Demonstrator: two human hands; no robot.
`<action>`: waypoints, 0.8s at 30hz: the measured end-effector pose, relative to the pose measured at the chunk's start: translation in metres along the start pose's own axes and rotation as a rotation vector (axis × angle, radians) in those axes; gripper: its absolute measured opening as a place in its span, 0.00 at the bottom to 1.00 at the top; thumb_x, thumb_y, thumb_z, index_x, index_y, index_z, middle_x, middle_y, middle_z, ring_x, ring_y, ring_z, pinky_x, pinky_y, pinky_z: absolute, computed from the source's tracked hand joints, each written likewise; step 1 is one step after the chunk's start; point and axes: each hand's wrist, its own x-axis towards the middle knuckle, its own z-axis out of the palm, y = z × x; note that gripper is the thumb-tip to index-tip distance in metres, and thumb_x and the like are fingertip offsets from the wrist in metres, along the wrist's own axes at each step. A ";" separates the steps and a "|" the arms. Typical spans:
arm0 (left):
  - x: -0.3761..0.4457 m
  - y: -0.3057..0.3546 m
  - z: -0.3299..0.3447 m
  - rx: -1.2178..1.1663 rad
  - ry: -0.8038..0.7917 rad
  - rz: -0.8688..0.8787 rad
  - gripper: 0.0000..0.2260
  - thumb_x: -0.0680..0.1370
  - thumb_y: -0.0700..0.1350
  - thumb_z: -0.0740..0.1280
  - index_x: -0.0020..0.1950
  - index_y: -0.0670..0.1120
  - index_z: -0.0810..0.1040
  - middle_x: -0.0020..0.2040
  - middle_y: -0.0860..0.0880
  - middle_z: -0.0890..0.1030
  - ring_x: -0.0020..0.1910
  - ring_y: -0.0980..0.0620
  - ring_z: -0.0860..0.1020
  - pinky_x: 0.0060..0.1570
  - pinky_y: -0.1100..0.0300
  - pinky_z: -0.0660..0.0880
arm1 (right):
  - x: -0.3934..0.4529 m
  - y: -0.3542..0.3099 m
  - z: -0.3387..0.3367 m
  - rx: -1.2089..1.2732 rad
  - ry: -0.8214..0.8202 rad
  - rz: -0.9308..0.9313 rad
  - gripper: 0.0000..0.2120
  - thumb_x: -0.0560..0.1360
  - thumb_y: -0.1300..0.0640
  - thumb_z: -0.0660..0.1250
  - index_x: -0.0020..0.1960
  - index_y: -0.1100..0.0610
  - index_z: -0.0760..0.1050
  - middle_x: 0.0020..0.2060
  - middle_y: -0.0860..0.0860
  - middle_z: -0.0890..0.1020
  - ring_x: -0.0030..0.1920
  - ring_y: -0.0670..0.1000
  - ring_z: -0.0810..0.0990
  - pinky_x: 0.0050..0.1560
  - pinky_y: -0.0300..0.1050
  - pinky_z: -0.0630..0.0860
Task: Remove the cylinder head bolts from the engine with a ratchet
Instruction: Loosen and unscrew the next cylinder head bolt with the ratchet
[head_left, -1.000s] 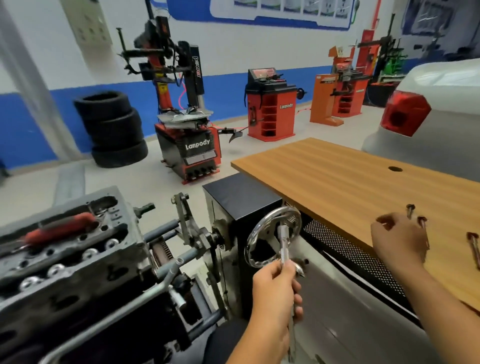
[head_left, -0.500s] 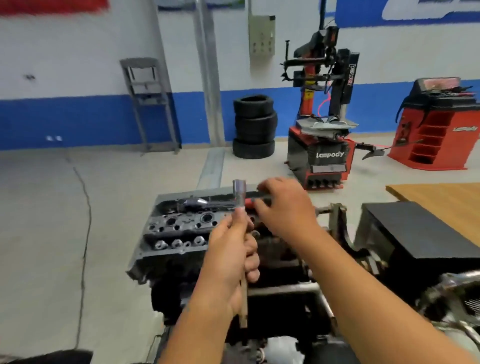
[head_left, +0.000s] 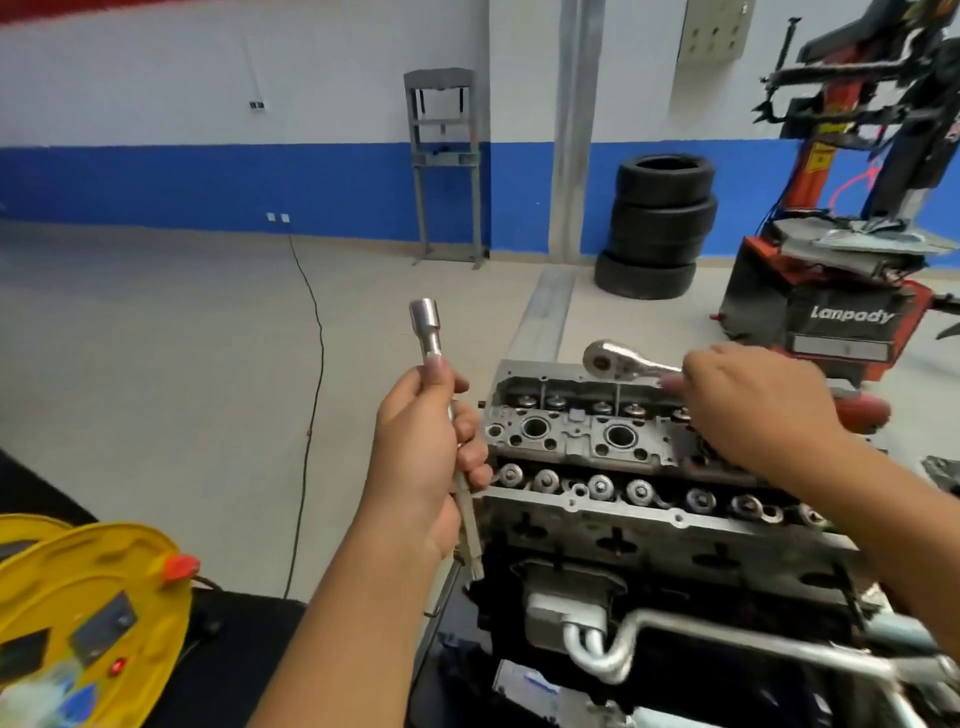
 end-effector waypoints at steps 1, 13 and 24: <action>0.007 0.002 0.009 -0.014 -0.017 0.019 0.15 0.86 0.56 0.59 0.46 0.47 0.73 0.28 0.51 0.67 0.23 0.54 0.63 0.23 0.62 0.63 | 0.006 0.010 -0.006 0.107 0.040 0.086 0.23 0.84 0.38 0.54 0.39 0.53 0.68 0.35 0.48 0.73 0.37 0.57 0.76 0.33 0.48 0.66; 0.060 -0.044 0.232 -0.144 -0.418 0.066 0.22 0.82 0.61 0.65 0.35 0.49 0.66 0.24 0.52 0.62 0.22 0.52 0.61 0.24 0.61 0.63 | -0.010 0.165 -0.092 1.677 0.379 0.491 0.04 0.84 0.57 0.63 0.55 0.51 0.68 0.32 0.51 0.76 0.25 0.46 0.67 0.27 0.40 0.67; 0.075 -0.100 0.293 -0.236 -0.494 0.086 0.25 0.83 0.61 0.63 0.28 0.52 0.64 0.24 0.52 0.60 0.21 0.53 0.59 0.24 0.62 0.61 | -0.043 0.173 -0.055 1.593 0.298 0.657 0.05 0.84 0.52 0.66 0.52 0.52 0.73 0.34 0.58 0.78 0.24 0.48 0.62 0.28 0.39 0.60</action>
